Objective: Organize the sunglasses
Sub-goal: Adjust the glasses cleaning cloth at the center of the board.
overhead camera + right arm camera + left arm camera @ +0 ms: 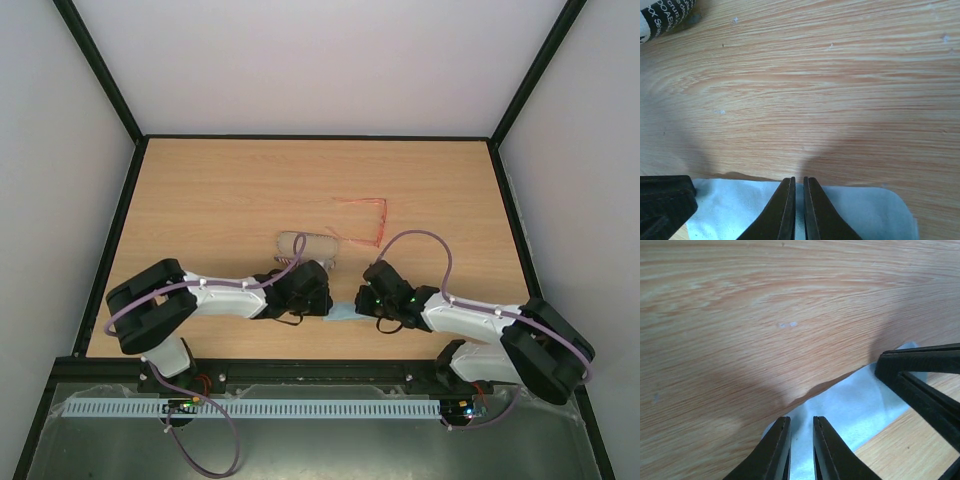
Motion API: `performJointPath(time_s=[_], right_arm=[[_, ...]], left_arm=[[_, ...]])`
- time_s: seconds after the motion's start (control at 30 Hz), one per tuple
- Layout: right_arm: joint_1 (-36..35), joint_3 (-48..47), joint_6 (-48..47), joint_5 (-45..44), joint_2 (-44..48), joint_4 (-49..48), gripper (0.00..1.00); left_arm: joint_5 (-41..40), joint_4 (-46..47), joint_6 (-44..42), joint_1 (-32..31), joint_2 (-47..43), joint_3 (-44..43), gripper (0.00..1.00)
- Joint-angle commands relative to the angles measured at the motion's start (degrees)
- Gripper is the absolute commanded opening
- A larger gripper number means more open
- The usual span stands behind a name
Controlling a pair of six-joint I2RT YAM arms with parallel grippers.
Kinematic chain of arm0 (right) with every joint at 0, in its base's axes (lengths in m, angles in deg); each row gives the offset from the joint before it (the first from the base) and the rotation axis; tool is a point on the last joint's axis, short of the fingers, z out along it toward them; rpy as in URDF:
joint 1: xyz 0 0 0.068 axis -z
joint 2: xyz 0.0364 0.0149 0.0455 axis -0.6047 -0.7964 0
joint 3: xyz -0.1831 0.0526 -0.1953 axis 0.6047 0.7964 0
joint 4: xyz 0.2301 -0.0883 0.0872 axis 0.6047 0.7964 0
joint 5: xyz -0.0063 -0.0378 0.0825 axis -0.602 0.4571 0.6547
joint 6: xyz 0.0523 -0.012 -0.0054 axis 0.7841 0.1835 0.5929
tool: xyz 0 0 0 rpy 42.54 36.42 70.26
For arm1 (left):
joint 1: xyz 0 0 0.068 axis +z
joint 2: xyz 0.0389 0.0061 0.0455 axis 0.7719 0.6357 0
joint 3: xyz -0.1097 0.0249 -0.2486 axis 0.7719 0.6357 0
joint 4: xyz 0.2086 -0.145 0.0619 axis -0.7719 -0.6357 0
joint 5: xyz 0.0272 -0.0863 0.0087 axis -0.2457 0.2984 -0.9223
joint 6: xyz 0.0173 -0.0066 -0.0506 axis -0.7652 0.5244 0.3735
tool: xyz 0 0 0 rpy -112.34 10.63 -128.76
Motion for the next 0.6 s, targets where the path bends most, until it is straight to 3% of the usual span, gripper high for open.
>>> performJointPath(time_s=[0.0, 0.57], right_arm=[[0.29, 1.22, -0.33, 0.11, -0.91, -2.05, 0.09], [2.29, -3.09, -2.07, -3.99, 9.92, 9.96, 0.10]], left_arm=[[-0.65, 0.50, -0.06, 0.36, 1.37, 1.15, 0.15], [-2.66, -5.61, -1.15, 0.75, -5.20, -1.19, 0.16]])
